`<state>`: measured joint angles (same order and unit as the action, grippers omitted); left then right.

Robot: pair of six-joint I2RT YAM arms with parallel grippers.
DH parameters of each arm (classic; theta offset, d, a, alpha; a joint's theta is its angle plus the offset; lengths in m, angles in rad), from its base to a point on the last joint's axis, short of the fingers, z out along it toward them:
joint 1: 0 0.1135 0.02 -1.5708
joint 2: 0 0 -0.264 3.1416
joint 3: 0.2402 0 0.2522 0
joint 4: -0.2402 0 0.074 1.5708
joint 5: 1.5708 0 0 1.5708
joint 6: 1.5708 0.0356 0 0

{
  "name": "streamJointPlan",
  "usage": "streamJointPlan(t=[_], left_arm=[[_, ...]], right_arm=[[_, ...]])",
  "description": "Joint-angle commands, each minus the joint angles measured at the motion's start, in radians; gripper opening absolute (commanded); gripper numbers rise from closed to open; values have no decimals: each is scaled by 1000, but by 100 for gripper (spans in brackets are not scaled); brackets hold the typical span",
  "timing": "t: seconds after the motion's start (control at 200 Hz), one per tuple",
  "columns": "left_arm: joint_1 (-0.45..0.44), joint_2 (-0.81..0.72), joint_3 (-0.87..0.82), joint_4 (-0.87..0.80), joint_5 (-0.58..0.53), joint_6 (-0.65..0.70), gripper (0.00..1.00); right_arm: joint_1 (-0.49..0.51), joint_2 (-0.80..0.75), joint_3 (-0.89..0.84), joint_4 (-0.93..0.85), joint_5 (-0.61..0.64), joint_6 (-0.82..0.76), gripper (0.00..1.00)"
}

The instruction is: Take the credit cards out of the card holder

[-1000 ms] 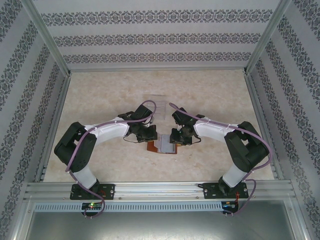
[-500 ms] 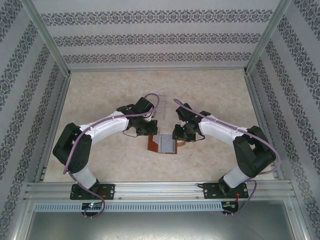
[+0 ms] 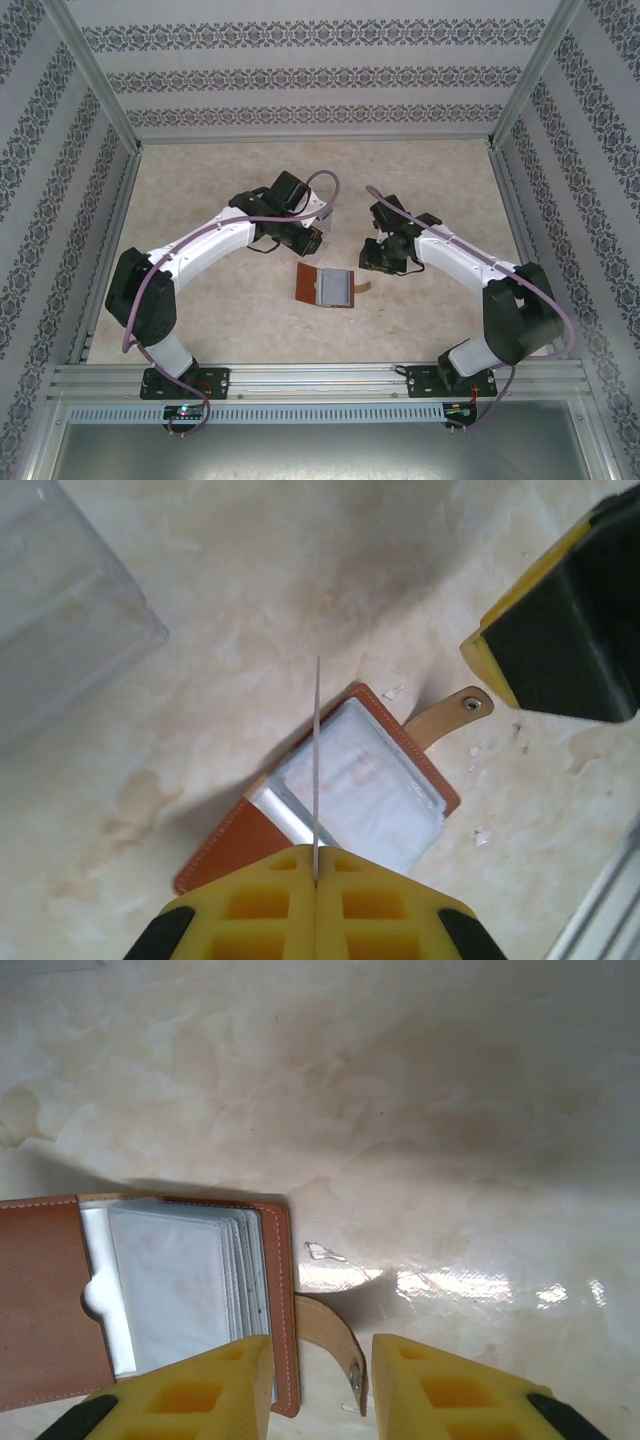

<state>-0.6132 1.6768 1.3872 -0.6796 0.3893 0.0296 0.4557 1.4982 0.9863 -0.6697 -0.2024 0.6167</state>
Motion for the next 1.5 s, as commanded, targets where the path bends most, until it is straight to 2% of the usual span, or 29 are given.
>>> streamJointPlan(t=[0.0,0.285,0.405,0.565,0.694,0.849,1.229,1.494], left_arm=[[10,11,72,-91,-60,304,0],[13,55,118,-129,-140,723,0],[35,98,173,-175,-145,827,0],[76,186,288,-270,-96,942,0],[103,282,411,-344,-89,989,0],[126,358,504,-359,-83,1030,0],[136,570,763,-454,-109,1097,0],[136,615,783,-512,-154,1096,0]], right_arm=[[-15,-32,39,-49,18,-41,32],[-43,-47,63,-71,10,-57,32],[-52,-57,67,-77,9,-57,32],[-63,-64,68,-77,7,-55,33],[-73,-65,69,-80,5,-52,33],[-87,-72,68,-88,7,-48,33],[-143,-102,28,-78,2,-41,33],[-174,-106,15,-74,-10,-51,32]])
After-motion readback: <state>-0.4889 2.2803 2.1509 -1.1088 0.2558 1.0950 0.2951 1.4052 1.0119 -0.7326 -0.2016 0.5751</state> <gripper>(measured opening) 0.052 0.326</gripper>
